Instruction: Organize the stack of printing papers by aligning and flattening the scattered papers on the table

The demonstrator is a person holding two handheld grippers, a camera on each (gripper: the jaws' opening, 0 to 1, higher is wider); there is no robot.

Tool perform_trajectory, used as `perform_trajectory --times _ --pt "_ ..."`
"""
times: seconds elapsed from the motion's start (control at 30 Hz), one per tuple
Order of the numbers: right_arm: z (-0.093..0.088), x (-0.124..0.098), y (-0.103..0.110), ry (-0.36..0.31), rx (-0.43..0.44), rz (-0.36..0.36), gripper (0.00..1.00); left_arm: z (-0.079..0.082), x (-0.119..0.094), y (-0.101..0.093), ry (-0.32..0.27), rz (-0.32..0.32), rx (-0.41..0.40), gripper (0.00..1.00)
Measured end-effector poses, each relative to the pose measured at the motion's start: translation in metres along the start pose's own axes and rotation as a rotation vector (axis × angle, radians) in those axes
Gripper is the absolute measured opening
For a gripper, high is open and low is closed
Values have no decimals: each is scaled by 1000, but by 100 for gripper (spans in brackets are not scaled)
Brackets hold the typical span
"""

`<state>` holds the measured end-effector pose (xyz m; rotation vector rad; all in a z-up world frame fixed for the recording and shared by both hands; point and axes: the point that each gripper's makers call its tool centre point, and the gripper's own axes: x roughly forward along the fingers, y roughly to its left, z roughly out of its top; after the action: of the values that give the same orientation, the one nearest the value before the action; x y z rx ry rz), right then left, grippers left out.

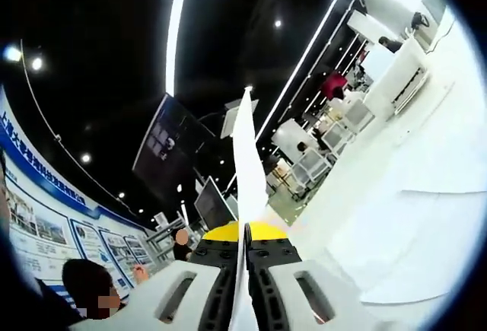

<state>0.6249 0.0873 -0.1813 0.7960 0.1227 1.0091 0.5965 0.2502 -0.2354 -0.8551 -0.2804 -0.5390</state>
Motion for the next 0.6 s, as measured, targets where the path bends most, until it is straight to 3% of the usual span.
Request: perform_trajectory --times 0.2,0.37,0.6 --pt "-9 6 10 -4 2 33 0 0 0 0 -1 2 0 22" --pt "-10 7 24 -50 16 88 0 1 0 0 -9 7 -1 25" --pt "-30 12 32 -86 4 115 0 1 0 -1 -10 4 -12 27"
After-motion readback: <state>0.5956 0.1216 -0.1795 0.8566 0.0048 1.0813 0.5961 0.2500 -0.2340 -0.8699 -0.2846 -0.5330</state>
